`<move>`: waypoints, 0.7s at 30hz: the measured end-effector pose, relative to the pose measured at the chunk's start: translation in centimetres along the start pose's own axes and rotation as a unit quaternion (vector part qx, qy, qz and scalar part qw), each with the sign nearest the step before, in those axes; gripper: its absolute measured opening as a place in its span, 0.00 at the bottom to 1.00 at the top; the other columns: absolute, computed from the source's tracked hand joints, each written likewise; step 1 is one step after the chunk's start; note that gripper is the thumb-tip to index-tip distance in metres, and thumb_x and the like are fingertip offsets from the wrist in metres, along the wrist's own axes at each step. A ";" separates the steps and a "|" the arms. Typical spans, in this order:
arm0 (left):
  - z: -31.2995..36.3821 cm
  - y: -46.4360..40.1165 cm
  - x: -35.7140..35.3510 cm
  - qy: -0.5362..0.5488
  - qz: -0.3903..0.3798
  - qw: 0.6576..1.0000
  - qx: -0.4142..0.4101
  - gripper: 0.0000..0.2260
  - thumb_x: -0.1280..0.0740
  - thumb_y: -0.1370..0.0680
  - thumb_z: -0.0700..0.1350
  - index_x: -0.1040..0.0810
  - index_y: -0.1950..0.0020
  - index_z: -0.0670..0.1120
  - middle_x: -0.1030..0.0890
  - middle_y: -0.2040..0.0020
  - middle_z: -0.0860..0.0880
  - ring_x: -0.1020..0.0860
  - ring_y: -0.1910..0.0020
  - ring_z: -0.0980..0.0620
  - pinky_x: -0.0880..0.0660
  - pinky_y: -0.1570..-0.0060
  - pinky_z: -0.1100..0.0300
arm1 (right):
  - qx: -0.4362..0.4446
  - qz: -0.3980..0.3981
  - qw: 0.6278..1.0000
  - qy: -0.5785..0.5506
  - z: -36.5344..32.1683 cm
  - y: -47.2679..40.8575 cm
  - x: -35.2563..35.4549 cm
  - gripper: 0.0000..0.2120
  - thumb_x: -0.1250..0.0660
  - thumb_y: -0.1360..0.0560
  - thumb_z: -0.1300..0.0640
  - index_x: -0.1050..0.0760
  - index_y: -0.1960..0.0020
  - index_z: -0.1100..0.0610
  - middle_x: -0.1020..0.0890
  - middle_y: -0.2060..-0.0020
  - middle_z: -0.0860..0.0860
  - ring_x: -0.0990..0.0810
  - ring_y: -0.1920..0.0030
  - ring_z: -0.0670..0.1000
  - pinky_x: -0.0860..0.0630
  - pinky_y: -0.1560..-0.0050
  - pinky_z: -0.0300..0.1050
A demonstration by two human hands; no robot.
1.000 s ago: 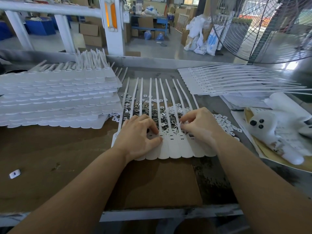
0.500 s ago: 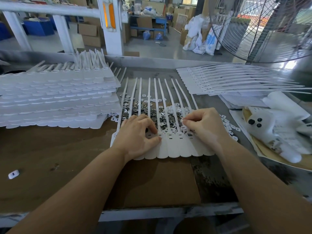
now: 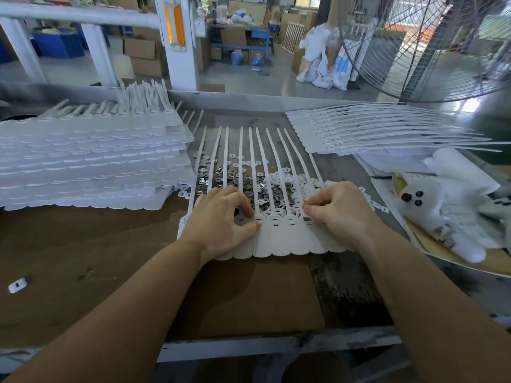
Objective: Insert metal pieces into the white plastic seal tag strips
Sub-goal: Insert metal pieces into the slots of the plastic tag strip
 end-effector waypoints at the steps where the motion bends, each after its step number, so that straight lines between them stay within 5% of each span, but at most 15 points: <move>1: 0.0 0.0 0.0 -0.001 -0.001 1.000 0.000 0.05 0.32 0.27 0.53 0.26 0.56 0.55 0.25 0.48 0.56 0.32 0.45 0.55 0.41 0.44 0.62 | -0.011 -0.003 1.000 0.000 0.0 0.0 0.0 0.04 0.31 0.27 0.61 0.17 0.56 0.59 0.20 0.62 0.49 0.24 0.60 0.44 0.30 0.58 0.36; 4: 0.0 0.0 0.0 -0.003 -0.001 1.000 0.001 0.05 0.32 0.27 0.53 0.26 0.56 0.55 0.25 0.48 0.56 0.32 0.45 0.55 0.42 0.45 0.62 | -0.047 -0.013 0.999 -0.009 -0.1 0.0 0.0 0.04 0.31 0.27 0.62 0.17 0.57 0.59 0.20 0.60 0.50 0.23 0.57 0.47 0.31 0.53 0.41; 10: 0.1 0.0 0.1 0.001 -0.003 1.000 0.003 0.05 0.32 0.27 0.53 0.26 0.56 0.55 0.25 0.47 0.56 0.32 0.44 0.55 0.41 0.42 0.61 | -0.081 -0.034 0.996 -0.036 -0.2 -0.2 0.3 0.08 0.31 0.28 0.65 0.19 0.64 0.57 0.21 0.64 0.47 0.24 0.61 0.44 0.32 0.66 0.34; 21: 0.1 0.0 0.1 0.001 -0.002 1.000 0.003 0.05 0.32 0.27 0.53 0.26 0.56 0.55 0.25 0.47 0.56 0.32 0.44 0.55 0.41 0.43 0.61 | -0.099 -0.042 0.993 -0.041 -0.3 -0.1 0.5 0.06 0.29 0.30 0.66 0.19 0.64 0.58 0.21 0.65 0.47 0.25 0.63 0.42 0.33 0.67 0.33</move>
Point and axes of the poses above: each hand's wrist, its own y-axis away from the middle knuckle, its own x-axis out of the back of the hand, z = x × y, the point moved 2 cm from there along -y, towards the middle knuckle
